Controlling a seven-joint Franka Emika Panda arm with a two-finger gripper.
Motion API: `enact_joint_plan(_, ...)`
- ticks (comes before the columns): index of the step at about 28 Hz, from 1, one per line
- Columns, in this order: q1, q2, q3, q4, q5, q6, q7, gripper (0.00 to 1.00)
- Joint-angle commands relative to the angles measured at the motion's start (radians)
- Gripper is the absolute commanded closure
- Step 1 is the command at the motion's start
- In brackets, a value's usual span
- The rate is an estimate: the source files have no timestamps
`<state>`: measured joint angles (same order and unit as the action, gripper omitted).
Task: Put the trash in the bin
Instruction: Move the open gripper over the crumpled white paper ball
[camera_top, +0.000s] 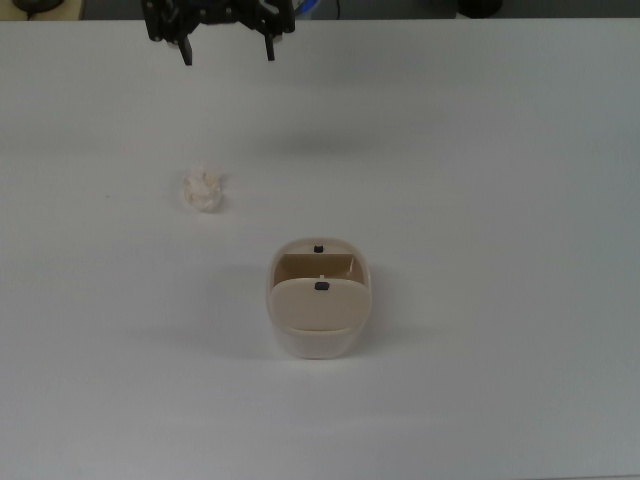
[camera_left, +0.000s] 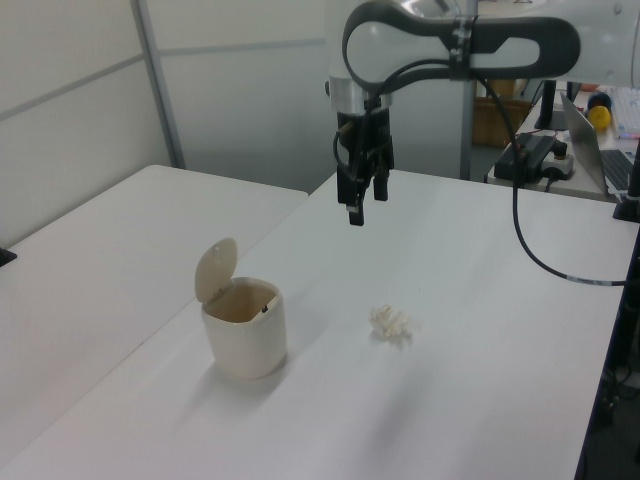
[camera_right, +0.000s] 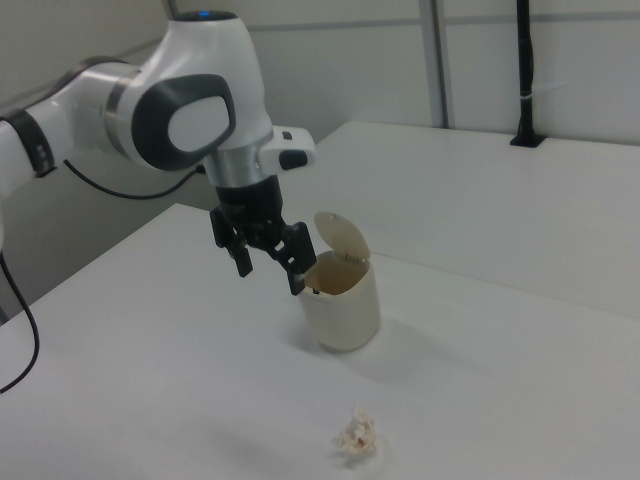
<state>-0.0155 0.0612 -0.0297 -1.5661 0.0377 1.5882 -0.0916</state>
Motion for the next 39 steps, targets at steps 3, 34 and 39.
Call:
enact_joint_plan(3, 0.002, 0.006, -0.006, -0.089, 0.01, 0.088, 0.026, 0.0)
enact_joint_plan(34, -0.046, 0.005, -0.007, -0.451, -0.053, 0.564, 0.076, 0.0)
enact_joint_plan(39, -0.054, 0.009, -0.01, -0.485, -0.073, 0.607, 0.076, 0.0)
